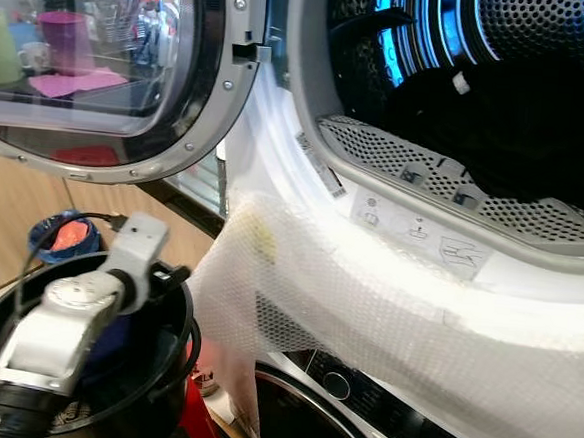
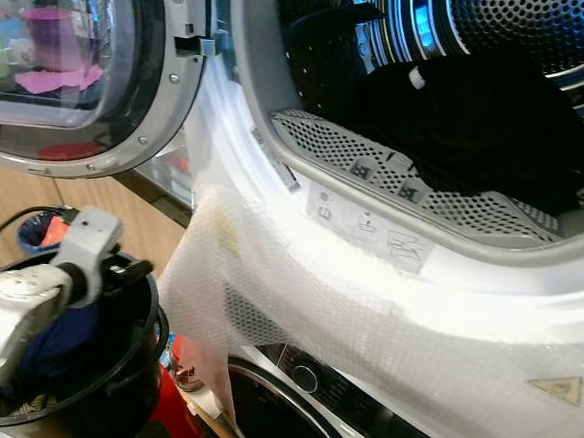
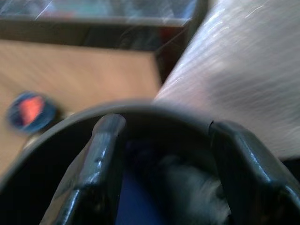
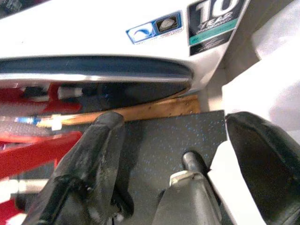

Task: Clothes washing

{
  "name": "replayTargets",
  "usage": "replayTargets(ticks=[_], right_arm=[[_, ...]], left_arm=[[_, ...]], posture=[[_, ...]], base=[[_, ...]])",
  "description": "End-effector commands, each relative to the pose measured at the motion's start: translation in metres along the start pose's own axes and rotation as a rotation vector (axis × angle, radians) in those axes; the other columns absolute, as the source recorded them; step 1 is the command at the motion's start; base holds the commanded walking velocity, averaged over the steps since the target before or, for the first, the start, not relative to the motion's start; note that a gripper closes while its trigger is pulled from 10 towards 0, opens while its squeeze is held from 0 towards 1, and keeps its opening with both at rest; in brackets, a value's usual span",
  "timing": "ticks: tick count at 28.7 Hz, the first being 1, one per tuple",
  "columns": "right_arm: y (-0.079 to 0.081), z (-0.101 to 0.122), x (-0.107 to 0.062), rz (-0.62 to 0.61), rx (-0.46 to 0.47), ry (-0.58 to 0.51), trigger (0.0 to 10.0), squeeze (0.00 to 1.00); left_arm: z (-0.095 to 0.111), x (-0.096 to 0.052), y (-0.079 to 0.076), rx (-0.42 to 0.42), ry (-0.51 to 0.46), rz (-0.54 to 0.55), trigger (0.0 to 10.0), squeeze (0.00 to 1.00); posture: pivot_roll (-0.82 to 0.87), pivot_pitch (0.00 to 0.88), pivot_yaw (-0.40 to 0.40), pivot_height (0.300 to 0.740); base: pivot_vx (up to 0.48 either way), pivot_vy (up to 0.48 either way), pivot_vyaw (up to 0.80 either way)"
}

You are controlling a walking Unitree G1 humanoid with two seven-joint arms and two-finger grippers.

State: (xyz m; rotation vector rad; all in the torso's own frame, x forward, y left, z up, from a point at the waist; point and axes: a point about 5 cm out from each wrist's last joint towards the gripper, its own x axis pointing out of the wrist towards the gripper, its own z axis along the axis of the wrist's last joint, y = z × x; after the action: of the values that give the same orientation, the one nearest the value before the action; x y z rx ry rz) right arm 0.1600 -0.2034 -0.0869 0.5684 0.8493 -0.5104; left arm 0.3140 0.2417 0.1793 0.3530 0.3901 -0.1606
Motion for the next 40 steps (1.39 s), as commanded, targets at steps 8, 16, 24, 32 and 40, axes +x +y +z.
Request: replayTargets(ticks=[8, 16, 24, 32, 40], right_arm=[[0.008, -0.014, 0.001, -0.021, -0.017, 0.022, 10.0, 0.0], [-0.002, -0.014, 0.0, -0.033, -0.072, 0.018, 10.0, 0.0], [0.0, -0.013, 0.0, -0.014, -0.066, -0.009, 10.0, 0.0], [-0.002, -0.017, -0.001, -0.02, -0.087, 0.003, 10.0, 0.0], [0.002, -0.022, -0.001, 0.003, -0.11, 0.024, 10.0, 0.0]], left_arm=[[-0.049, -0.012, 0.029, 0.016, 0.214, 0.165, 10.0, 1.0], [-0.089, 0.013, 0.012, -0.104, 0.27, 0.173, 10.0, 1.0], [-0.097, 0.039, -0.003, -0.182, 0.263, 0.15, 10.0, 1.0], [-0.101, 0.049, -0.01, -0.173, 0.282, 0.108, 10.0, 0.0], [-0.118, 0.055, -0.022, -0.161, 0.347, 0.096, 10.0, 0.0]], posture=[[0.29, 0.119, -0.013, 0.74], [0.21, 0.114, -0.011, 0.74], [0.19, 0.104, -0.014, 0.74], [0.17, 0.086, -0.017, 0.74], [0.16, 0.064, -0.006, 0.74]], base=[[0.0, 0.0, 0.0], [0.0, 0.0, 0.0], [0.0, 0.0, 0.0], [0.0, 0.0, 0.0], [0.0, 0.0, 0.0]])
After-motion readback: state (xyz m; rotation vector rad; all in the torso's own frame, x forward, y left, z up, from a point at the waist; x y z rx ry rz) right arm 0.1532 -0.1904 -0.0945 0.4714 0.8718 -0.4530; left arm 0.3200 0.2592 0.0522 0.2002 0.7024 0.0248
